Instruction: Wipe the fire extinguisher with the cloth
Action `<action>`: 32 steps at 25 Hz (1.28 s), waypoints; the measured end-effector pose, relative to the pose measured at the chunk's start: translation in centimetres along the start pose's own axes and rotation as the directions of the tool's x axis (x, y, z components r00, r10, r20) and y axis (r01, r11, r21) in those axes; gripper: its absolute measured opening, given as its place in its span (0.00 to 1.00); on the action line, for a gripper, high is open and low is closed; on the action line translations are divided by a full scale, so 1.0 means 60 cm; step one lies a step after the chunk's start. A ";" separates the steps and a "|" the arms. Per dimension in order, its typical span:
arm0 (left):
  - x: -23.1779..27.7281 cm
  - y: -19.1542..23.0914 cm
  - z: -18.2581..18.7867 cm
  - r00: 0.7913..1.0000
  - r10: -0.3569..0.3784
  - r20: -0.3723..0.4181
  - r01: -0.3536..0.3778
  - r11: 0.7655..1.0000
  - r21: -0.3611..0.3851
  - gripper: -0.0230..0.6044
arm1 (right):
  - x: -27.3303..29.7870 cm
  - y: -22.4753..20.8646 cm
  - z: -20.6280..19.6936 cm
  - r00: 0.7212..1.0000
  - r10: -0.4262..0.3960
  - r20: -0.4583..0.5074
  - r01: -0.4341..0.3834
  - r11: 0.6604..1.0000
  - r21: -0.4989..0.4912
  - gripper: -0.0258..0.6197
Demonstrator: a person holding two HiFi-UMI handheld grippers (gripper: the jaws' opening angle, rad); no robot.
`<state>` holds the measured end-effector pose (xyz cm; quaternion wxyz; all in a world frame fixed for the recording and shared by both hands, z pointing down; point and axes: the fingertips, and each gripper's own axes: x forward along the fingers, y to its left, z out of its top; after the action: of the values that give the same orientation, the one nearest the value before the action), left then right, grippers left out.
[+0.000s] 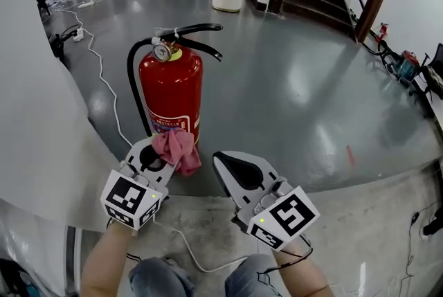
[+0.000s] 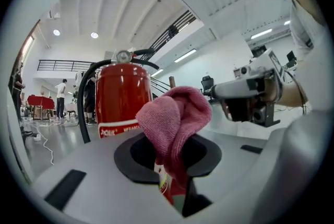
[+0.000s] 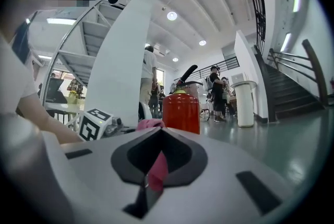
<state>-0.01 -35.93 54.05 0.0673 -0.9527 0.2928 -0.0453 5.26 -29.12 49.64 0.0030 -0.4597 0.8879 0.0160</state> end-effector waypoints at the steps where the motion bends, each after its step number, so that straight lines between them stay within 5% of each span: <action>1: -0.007 0.001 0.022 1.000 -0.010 0.001 0.010 1.000 -0.005 0.17 | 0.011 -0.002 0.013 1.000 0.004 0.001 -0.004 1.000 0.018 0.05; 13: -0.085 0.003 0.327 0.998 -0.026 0.054 0.030 0.998 -0.064 0.17 | 0.057 0.020 0.274 0.999 0.031 -0.013 -0.031 0.999 0.032 0.05; 25: -0.208 -0.041 0.718 0.995 0.057 0.079 -0.046 0.991 -0.130 0.17 | -0.042 0.106 0.649 0.994 0.094 -0.052 -0.093 0.995 0.026 0.05; 32: -0.256 -0.106 0.841 0.993 0.063 0.098 -0.052 0.992 -0.115 0.17 | -0.113 0.145 0.751 0.993 0.106 -0.050 -0.107 0.994 -0.017 0.05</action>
<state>-2.84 -16.94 4.54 0.0294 -0.9473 0.3183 0.0217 1.65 -17.14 4.98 -0.0240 -0.4119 0.9108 0.0136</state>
